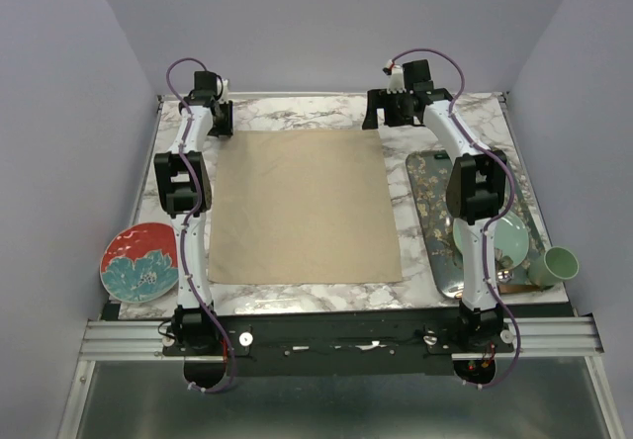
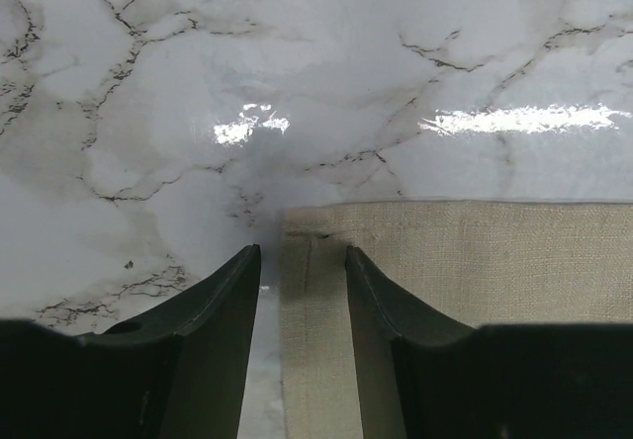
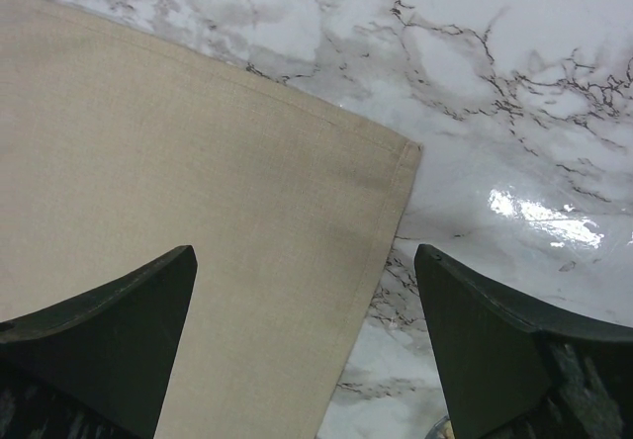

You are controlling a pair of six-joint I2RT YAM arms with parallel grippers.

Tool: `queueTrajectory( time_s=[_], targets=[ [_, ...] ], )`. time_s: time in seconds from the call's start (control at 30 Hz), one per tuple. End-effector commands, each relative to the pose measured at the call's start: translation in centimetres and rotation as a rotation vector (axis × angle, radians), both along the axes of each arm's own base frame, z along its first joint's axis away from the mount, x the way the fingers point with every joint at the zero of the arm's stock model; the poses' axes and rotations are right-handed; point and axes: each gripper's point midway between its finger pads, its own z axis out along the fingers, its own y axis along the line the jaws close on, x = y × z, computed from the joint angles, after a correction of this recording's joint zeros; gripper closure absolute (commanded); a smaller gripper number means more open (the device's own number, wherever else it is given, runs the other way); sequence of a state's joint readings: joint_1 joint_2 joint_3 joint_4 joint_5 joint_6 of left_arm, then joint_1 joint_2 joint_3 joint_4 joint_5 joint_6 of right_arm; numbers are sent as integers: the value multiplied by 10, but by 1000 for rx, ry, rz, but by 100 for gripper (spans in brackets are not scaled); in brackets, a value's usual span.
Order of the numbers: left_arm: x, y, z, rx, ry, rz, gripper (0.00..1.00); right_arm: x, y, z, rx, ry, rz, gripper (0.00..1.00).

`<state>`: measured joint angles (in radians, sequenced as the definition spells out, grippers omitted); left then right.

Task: Fold the napkin into a case and place the utensils inside
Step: Flatten the napkin at the center of the board.

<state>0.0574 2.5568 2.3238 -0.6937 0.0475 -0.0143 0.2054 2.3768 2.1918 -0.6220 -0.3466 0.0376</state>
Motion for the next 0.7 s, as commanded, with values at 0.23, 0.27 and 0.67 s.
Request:
queueTrajectory(
  time_s=[0.23,0.27,0.67],
  targets=[
    [-4,-10,-13,-33,48,-35,79,-4,-2,18,67,-3,6,1],
    [-3,-12,-11,-40,41,-44,82,-6,0,18,73,0,16,1],
    [-62,-84,105,-1,-186,-491,100,-45,3,46,110,23,145,2]
  ],
)
